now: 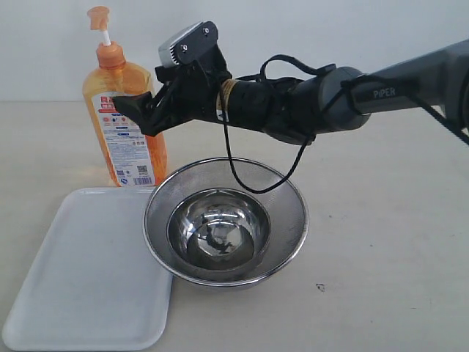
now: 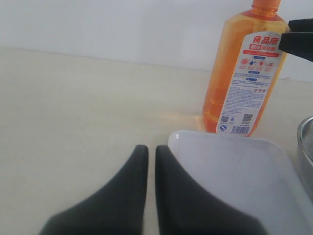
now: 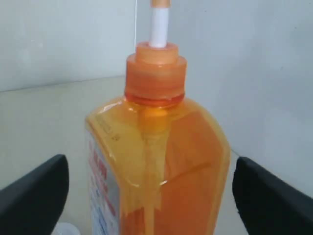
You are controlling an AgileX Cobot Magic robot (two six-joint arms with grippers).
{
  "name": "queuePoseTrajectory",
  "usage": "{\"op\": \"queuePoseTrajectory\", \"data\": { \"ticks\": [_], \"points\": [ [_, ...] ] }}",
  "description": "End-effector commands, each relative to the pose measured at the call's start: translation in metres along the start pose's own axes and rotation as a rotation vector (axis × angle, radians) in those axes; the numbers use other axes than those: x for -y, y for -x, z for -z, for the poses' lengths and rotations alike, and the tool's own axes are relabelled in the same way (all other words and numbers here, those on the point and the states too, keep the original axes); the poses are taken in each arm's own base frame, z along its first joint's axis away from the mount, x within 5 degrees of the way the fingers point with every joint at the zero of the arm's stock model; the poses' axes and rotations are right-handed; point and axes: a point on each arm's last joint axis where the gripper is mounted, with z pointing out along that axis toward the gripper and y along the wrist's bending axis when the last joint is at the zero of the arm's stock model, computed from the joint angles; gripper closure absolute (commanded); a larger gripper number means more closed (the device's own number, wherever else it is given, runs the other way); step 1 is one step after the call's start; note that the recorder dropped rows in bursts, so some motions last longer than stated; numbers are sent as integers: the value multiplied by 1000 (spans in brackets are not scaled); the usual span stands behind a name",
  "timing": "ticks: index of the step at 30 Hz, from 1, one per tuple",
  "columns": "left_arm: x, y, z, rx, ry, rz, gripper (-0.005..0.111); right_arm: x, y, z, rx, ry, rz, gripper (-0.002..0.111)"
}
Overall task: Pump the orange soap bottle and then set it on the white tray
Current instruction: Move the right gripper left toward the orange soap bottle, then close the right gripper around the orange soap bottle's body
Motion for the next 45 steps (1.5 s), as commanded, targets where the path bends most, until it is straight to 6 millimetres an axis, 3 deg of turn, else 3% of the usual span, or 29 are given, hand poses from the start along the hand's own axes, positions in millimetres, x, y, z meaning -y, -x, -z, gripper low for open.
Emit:
{"op": "queuePoseTrajectory", "data": {
  "ticks": [1,13,38,39,43,45],
  "points": [
    [0,-1,0,-2,-3,-2,102,4,4,0,21,-37,-6,26],
    [0,-1,0,-2,-3,-2,102,8,-10,-16,13,-52,-17,26],
    [0,-1,0,-2,-3,-2,102,-28,-18,-35,11,20,-2,26],
    [0,-1,0,-2,-3,-2,102,-27,-18,-35,12,14,-9,28],
    [0,-1,0,-2,-3,-2,102,-25,-20,-35,-1,-4,-17,66],
    [0,-1,0,-2,-3,-2,102,-25,-19,-35,0,-9,-16,73]
  ]
}}
